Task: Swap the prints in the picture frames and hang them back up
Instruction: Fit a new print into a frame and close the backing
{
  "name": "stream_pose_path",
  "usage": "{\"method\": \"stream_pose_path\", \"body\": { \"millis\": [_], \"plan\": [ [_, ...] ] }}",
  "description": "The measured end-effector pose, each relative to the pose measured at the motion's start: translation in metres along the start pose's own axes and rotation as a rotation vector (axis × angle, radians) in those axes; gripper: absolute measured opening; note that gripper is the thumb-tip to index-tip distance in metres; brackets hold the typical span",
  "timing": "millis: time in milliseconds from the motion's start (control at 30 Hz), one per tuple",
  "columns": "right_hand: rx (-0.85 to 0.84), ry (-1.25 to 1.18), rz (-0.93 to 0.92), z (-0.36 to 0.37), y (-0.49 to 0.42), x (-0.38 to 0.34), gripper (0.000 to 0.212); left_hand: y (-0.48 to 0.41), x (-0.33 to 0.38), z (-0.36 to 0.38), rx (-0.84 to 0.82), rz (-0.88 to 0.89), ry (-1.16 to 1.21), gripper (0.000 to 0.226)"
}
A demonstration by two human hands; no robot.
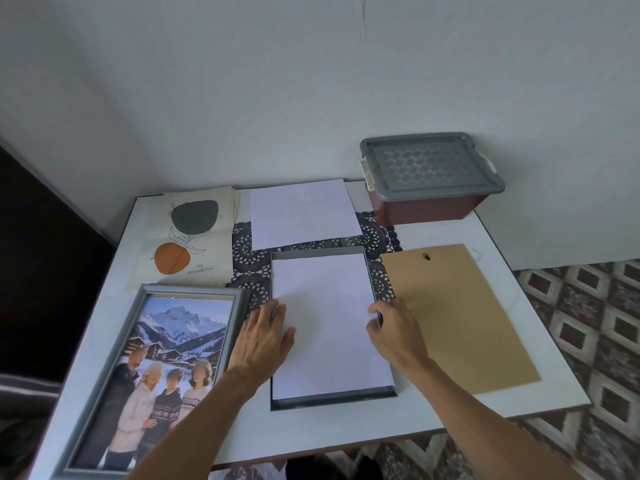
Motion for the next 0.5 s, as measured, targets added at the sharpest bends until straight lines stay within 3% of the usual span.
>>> {"method": "stream_pose_path", "body": {
  "millis": [133, 267, 367, 500],
  "plan": [
    [0.010, -0.019, -0.003, -0.002, 0.002, 0.000, 0.021, -0.002, 0.000, -0.005, 0.014, -0.012, -0.032, 0.050],
    [0.060, -0.057, 0.023, -0.013, 0.005, 0.003, 0.015, -0.017, 0.025, -0.020, 0.057, 0.017, 0.085, 0.036],
    [0.084, -0.064, 0.063, -0.027, 0.005, 0.014, 0.012, -0.035, 0.066, -0.032, 0.000, 0.016, 0.343, 0.029],
    [0.117, -0.069, 0.120, -0.056, 0.005, 0.044, 0.014, -0.062, 0.132, -0.037, -0.183, -0.135, 0.730, 0.024]
  ]
}}
Point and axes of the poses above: each hand's wrist, its own y-axis away from the middle knuckle, its own z-axis out of the palm, x = y × z, the point moved 5 cm from there along -y, towards the middle knuckle, and after that the axes turned 4 degrees about -x, right-handed, at the moved point
